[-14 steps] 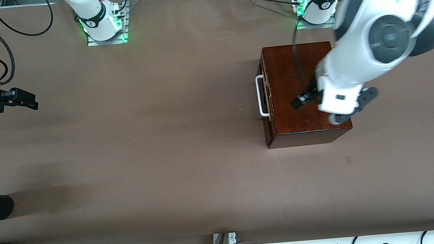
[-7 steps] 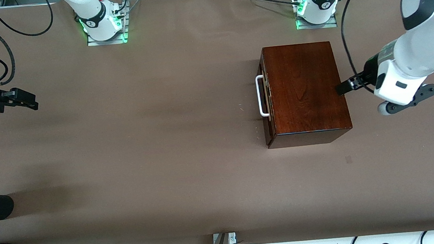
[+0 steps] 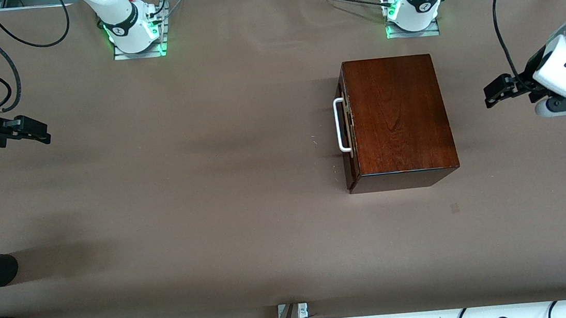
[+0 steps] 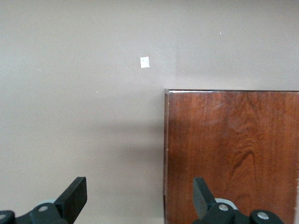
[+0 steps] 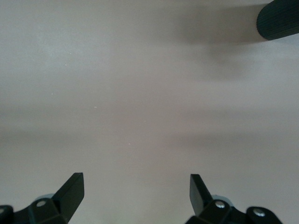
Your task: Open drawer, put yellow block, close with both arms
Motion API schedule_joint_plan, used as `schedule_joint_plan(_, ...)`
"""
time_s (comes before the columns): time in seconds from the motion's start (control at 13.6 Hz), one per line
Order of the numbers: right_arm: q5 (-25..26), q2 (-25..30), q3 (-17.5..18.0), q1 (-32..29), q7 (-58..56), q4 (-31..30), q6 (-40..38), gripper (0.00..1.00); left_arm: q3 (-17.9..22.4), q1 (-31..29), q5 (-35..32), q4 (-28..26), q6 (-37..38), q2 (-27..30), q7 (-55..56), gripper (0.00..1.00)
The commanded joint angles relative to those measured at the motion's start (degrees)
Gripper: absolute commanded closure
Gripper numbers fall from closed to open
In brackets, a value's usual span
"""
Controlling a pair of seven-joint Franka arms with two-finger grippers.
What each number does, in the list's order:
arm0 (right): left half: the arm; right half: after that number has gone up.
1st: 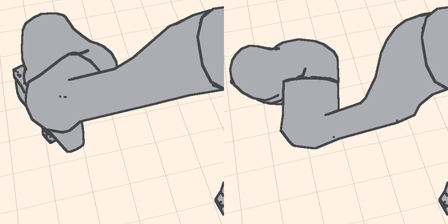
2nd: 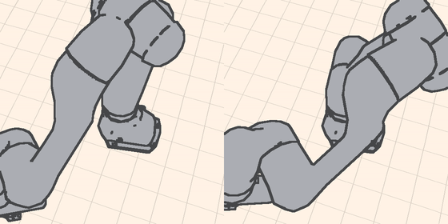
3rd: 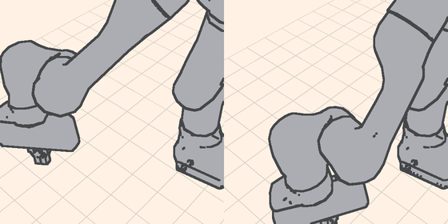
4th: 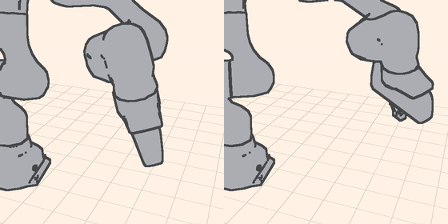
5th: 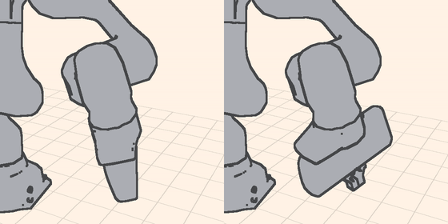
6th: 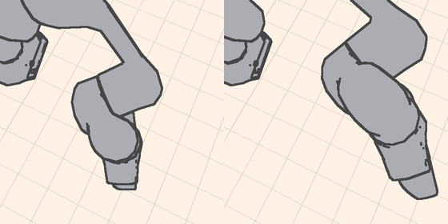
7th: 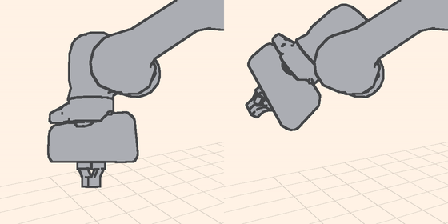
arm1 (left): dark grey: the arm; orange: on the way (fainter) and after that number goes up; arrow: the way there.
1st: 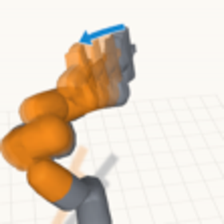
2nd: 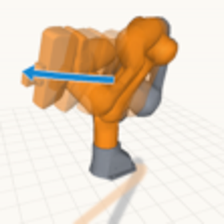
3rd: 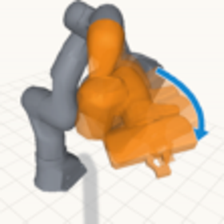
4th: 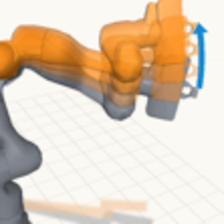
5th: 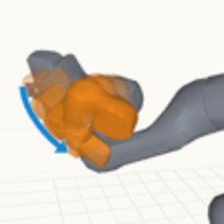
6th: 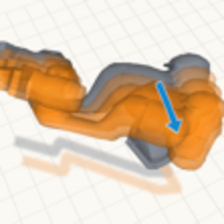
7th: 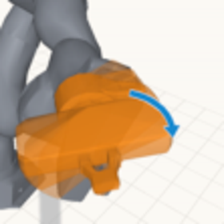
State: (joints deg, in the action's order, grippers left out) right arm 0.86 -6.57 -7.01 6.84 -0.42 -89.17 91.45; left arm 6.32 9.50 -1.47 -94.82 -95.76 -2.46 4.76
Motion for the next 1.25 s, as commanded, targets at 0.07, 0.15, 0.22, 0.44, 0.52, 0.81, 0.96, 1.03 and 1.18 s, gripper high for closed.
schedule_joint_plan(0.07, 0.0, -0.3, 0.1, 0.0, 0.2, 0.0, 0.2, 0.00, -0.8, 0.2, -1.8, -3.9, -1.7, 4.3, -2.0, 0.00)
schedule_joint_plan(0.15, 0.1, -0.3, 0.1, 0.0, 0.2, 0.0, 0.2, 0.00, -0.9, 0.2, -1.8, -3.6, -0.9, 4.5, -2.0, 0.00)
schedule_joint_plan(0.22, 0.1, -0.3, 0.1, -0.1, 0.1, 0.1, 0.2, 0.00, -0.8, 0.2, -1.7, -3.6, -0.8, 4.4, -2.0, 0.00)
schedule_joint_plan(0.44, 0.1, -0.3, 0.0, -0.1, 0.2, 0.1, 0.4, 0.00, -0.3, -0.3, -1.1, -3.4, -0.7, 4.4, -2.0, 0.00)
schedule_joint_plan(0.52, 0.1, -0.2, 0.0, -0.1, 0.2, 0.1, 0.4, 0.00, -0.3, -0.3, -1.1, -3.2, -0.6, 4.3, -1.9, 0.00)
schedule_joint_plan(0.81, 0.1, -0.2, 0.0, -0.1, 0.1, 0.0, 0.3, 0.00, -0.3, -0.8, -0.7, -2.7, -0.4, 4.0, -1.9, 0.00)
schedule_joint_plan(0.96, 0.2, -0.2, 0.0, -0.1, 0.0, 0.1, 0.3, 0.00, -0.3, -0.7, -0.7, -2.7, 0.3, 4.0, -1.9, 0.00)
schedule_joint_plan(1.03, 0.2, -0.2, 0.0, -0.1, 0.0, 0.1, 0.4, 0.00, -0.3, -0.7, -0.6, -2.7, 0.6, 4.0, -1.8, 0.00)
schedule_joint_plan(1.18, 0.2, -0.2, 0.0, -0.1, -0.2, 0.0, 0.4, 0.00, -0.3, -0.7, -0.6, -2.5, 0.6, 3.9, -1.7, 0.00)
